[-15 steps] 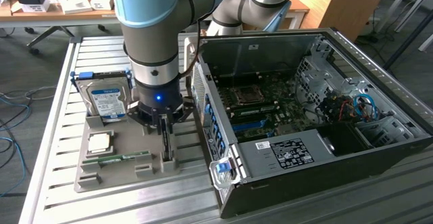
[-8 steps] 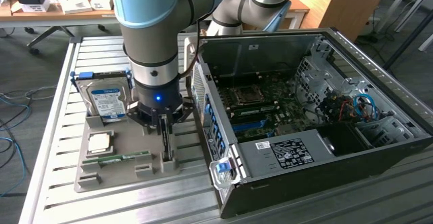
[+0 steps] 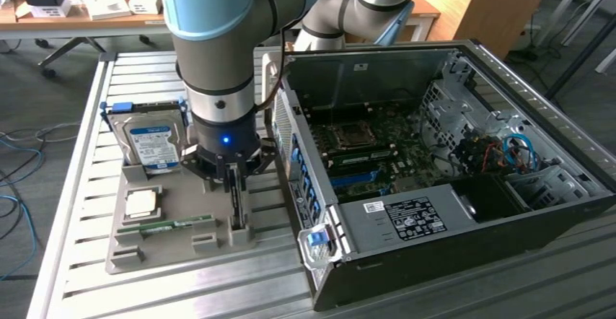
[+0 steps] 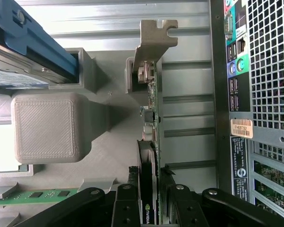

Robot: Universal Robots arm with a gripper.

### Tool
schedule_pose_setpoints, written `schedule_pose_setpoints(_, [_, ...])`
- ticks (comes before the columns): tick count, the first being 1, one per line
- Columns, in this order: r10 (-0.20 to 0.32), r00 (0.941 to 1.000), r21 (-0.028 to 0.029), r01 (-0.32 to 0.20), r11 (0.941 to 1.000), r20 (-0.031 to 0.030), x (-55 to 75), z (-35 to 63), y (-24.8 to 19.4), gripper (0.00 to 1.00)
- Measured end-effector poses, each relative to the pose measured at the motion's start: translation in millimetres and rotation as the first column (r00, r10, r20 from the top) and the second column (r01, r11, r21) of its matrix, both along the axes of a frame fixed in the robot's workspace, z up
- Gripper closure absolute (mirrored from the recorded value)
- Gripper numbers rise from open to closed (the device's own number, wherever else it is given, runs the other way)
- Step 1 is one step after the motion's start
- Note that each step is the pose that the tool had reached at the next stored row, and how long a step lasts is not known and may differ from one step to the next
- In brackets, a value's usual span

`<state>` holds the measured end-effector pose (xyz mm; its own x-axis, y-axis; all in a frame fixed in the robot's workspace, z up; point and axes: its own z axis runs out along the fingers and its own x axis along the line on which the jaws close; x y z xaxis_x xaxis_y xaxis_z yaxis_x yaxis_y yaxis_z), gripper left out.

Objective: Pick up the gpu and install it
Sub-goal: 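Pick up the gpu and move the gpu toward the slot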

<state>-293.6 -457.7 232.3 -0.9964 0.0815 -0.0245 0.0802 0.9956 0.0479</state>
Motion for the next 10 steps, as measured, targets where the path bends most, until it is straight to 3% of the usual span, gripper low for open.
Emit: schedule_pose_setpoints(10, [0.003, 1.0, 0.0001, -0.003, 1.0, 0.0002, -0.7, -0.3, -0.3, 0.68])
